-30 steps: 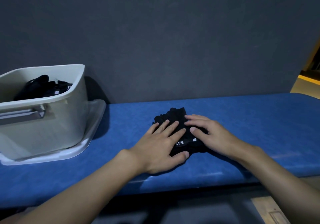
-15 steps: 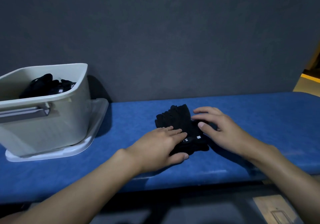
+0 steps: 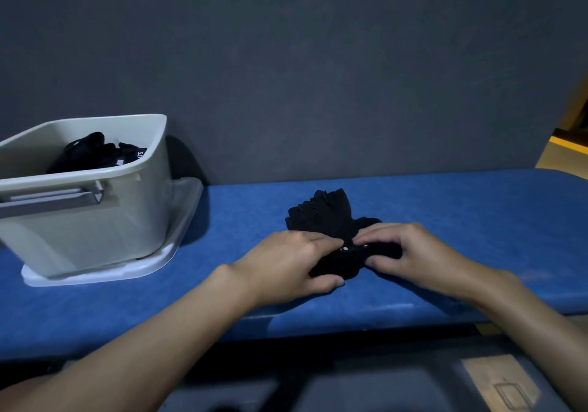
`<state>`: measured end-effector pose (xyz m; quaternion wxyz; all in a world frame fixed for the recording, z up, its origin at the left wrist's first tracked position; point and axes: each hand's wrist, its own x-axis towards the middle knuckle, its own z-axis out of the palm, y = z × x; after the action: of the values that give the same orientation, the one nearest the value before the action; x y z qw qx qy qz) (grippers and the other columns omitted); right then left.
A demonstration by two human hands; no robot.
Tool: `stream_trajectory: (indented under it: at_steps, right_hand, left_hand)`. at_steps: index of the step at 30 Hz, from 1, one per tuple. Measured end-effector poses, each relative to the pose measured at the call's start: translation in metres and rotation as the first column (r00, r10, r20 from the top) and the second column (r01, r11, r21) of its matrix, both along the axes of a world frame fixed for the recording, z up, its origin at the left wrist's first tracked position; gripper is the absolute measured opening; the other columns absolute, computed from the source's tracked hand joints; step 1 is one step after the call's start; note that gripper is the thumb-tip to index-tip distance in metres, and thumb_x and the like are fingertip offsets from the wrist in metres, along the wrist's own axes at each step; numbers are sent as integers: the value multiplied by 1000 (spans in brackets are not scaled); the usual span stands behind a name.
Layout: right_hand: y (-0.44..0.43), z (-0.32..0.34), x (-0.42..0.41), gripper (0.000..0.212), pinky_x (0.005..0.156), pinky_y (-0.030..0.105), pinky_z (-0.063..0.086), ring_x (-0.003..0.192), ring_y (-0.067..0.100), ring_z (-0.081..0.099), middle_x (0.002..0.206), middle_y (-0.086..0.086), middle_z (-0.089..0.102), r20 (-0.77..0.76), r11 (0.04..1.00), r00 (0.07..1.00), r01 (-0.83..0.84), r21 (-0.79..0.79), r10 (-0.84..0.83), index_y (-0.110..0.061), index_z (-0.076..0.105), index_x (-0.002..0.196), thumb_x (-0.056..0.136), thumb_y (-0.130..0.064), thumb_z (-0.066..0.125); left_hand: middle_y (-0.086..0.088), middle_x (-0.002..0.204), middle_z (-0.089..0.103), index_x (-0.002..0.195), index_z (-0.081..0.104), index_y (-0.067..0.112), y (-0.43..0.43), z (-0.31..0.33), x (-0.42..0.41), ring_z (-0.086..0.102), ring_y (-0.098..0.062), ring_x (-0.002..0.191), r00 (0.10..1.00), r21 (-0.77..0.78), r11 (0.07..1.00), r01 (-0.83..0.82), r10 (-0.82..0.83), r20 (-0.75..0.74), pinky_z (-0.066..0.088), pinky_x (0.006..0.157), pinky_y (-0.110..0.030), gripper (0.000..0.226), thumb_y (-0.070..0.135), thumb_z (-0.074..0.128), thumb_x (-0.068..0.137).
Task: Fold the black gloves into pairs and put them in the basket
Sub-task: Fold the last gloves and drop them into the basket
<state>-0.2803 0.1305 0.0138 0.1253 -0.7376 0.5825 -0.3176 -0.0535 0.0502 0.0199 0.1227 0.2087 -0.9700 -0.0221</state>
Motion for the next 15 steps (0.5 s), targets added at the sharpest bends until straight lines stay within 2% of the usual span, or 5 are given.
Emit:
stream_trajectory:
  at_steps: [4, 7, 11, 15]
  right_hand:
    - [0, 1, 0, 24, 91, 16, 47, 99, -5, 64, 101, -18, 72, 53, 1000, 998, 21, 14, -22, -26, 75, 103, 85, -10, 71]
    - [1, 2, -4, 26, 95, 21, 47, 104, -2, 63, 105, -19, 70, 65, 997, 998, -5, 81, -1, -26, 74, 106, 82, -16, 77]
    - [5, 3, -7, 25, 99, 13, 41, 114, -3, 59, 113, -16, 69, 136, 992, 990, -62, 108, 47, -22, 74, 108, 84, -17, 76]
    - [6, 1, -7, 23, 99, 8, 38, 117, -8, 55, 112, -16, 70, 150, 995, 987, -68, 69, 58, -23, 74, 108, 87, -14, 72]
  left_hand:
    - [6, 120, 67, 137, 53, 25, 1, -2, 3, 63, -21, 105, 999, -60, 998, 1, -3, -33, 54, 79, -40, 60, 59, 54, 88]
    - [11, 113, 67, 131, 59, 29, 1, -1, 6, 63, -14, 100, 998, -37, 999, 13, -15, -57, 53, 78, -38, 60, 67, 46, 85]
    - [14, 109, 65, 119, 65, 27, -2, -4, 9, 61, -8, 99, 989, 80, 996, 29, -16, -150, 53, 81, -38, 47, 59, 45, 92]
    - [12, 102, 66, 112, 70, 22, -2, -8, 9, 61, -9, 93, 970, 65, 996, 68, -51, -239, 53, 79, -37, 35, 47, 53, 95]
